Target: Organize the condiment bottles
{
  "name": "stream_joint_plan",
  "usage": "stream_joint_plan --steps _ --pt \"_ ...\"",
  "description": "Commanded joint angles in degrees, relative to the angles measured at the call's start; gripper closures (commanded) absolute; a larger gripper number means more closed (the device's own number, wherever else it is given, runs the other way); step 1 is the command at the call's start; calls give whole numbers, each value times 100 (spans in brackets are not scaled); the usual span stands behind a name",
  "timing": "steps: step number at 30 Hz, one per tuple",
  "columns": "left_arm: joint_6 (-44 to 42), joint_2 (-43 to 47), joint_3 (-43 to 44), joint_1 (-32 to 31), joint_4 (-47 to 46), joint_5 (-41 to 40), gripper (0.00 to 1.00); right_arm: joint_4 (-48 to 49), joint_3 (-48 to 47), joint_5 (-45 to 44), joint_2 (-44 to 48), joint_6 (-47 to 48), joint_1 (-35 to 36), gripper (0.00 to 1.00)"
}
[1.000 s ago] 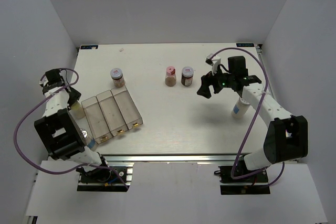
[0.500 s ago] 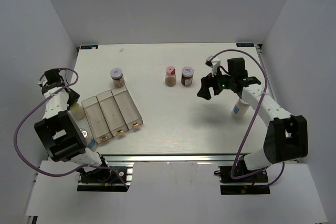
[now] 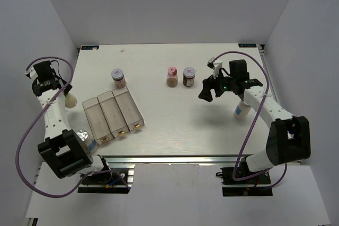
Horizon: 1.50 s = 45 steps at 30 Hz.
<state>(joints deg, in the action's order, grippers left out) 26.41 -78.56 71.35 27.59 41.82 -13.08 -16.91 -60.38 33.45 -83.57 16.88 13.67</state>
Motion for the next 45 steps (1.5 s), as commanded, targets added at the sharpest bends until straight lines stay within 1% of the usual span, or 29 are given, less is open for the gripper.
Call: stream_joint_plan --steps 1,5,13,18,33,36,37,40,41,42,43,44,45 --pt "-84 377 19 -8 80 296 75 223 53 144 131 -45 -5 11" --pt "-84 395 -60 -192 115 885 76 249 70 162 122 -71 4 11" --pt "-101 140 -385 -597 -51 1202 76 276 53 188 104 -80 -5 11" --pt "-137 -97 -306 -905 98 983 75 232 53 135 113 -27 -5 11" --pt "-163 25 -710 -905 204 614 70 205 -18 118 34 -19 4 11" --pt "-180 -18 -842 -905 133 710 61 170 -62 161 -19 -19 -5 11" --pt "-172 -71 -921 -905 107 737 52 161 -88 162 -28 8 -5 11" --pt "-154 -185 -1009 -905 28 798 41 82 -149 276 -54 183 4 11" --pt "-154 -212 -1009 -905 2 798 29 74 -176 319 -54 253 -5 11" --pt "-154 -229 -1009 -905 -7 807 24 73 -202 398 -54 315 4 11" --pt "-163 -264 -1001 -905 -8 807 23 73 -220 416 -72 368 13 11" --pt "-163 -317 -974 -905 -25 807 17 65 -298 443 -89 473 4 11" --pt "-172 -335 -948 -905 -25 825 16 56 -351 469 -115 535 4 11"
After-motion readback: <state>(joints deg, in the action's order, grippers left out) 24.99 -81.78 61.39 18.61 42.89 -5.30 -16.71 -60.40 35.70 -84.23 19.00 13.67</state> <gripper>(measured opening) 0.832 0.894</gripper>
